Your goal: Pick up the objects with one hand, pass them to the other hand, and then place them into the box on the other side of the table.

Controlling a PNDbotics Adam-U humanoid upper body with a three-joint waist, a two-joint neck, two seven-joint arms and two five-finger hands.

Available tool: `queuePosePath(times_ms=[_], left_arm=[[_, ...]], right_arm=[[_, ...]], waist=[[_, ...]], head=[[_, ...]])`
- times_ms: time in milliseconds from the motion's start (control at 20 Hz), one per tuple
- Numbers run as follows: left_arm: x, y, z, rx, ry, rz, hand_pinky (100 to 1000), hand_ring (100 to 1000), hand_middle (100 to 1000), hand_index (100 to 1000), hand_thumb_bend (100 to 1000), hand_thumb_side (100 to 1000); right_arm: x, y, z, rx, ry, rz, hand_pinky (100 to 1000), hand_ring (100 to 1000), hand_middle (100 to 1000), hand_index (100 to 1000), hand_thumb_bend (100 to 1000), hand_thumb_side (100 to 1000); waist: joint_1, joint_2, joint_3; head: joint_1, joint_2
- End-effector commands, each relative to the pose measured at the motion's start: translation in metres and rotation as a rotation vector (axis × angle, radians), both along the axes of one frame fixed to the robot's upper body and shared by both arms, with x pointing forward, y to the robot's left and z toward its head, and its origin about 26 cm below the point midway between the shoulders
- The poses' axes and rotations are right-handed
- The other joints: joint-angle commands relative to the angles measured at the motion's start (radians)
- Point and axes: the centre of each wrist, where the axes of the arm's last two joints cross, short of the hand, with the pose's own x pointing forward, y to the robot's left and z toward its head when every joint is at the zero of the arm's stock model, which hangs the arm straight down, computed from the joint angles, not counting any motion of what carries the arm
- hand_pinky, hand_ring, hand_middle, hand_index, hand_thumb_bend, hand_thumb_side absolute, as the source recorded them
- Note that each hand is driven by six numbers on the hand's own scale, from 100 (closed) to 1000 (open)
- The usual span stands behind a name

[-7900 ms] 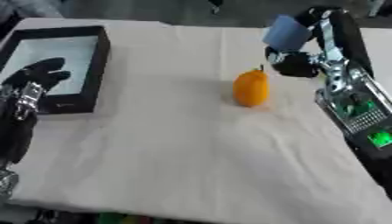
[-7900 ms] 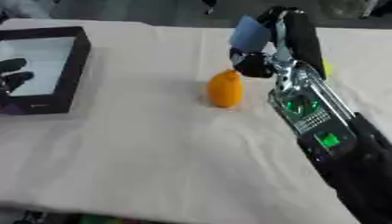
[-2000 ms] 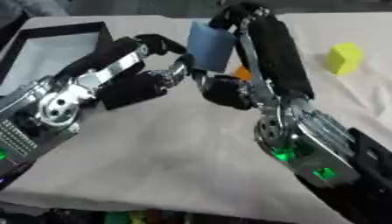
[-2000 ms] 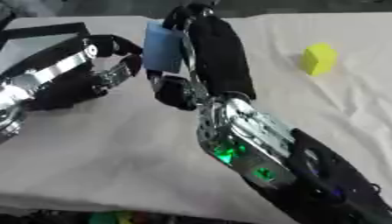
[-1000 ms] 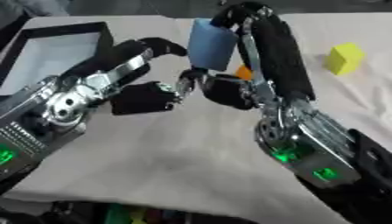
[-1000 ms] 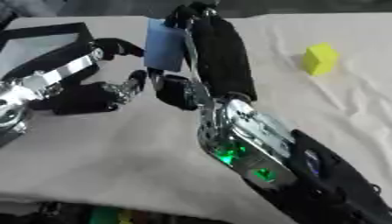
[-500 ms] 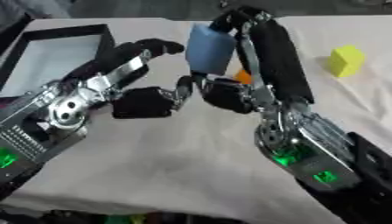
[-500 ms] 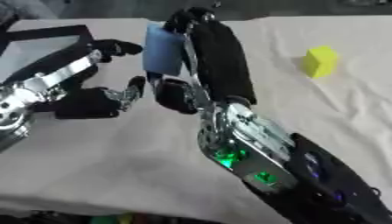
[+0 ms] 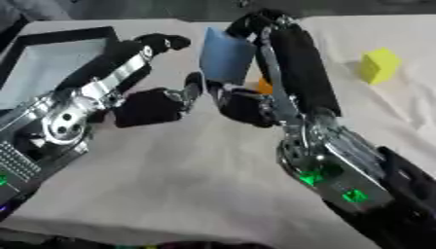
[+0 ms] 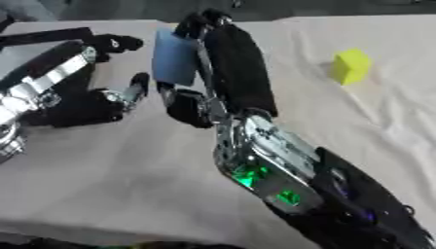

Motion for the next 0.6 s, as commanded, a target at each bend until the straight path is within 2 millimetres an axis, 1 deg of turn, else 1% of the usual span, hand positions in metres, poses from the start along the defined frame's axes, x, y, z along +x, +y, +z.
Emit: queuePosePath(times_ms=[50, 250, 450, 600], left_arm=[[-0.0011, 0.0061, 0.0084, -0.018, -0.028, 0.015, 1000, 1000, 913, 957, 100, 619], [-0.0013, 0.0055, 0.0077, -0.020, -0.010, -0.001, 1000, 1000, 915, 960, 100, 642], [-0.0018, 0.0036, 0.0079, -0.016, 0.004, -0.022, 1000, 1000, 917, 961, 100, 692], [-0.0022, 0.0022, 0.0077, -0.010, 0.013, -0.037, 1000, 1000, 919, 963, 100, 688]], right_arm=[[-0.0033, -0.0024, 0.0072, 0.008, -0.031, 0.008, 690, 584, 484, 466, 100, 100], [-0.0036, -0.0019, 0.0076, 0.008, -0.035, 0.012, 689, 584, 484, 464, 100, 100], [-0.0040, -0.0010, 0.0082, 0.008, -0.042, 0.021, 688, 583, 483, 462, 100, 100], [-0.0044, -0.0003, 0.0084, 0.005, -0.047, 0.031, 689, 583, 483, 462, 100, 100]], waist=[[0.005, -0.004, 0.003], [0.005, -0.003, 0.002], [0.005, -0.001, 0.002], [0.005, 0.000, 0.003]], head=[[-0.006, -0.004], [-0.010, -0.010], [-0.012, -0.011], [-0.013, -0.008]])
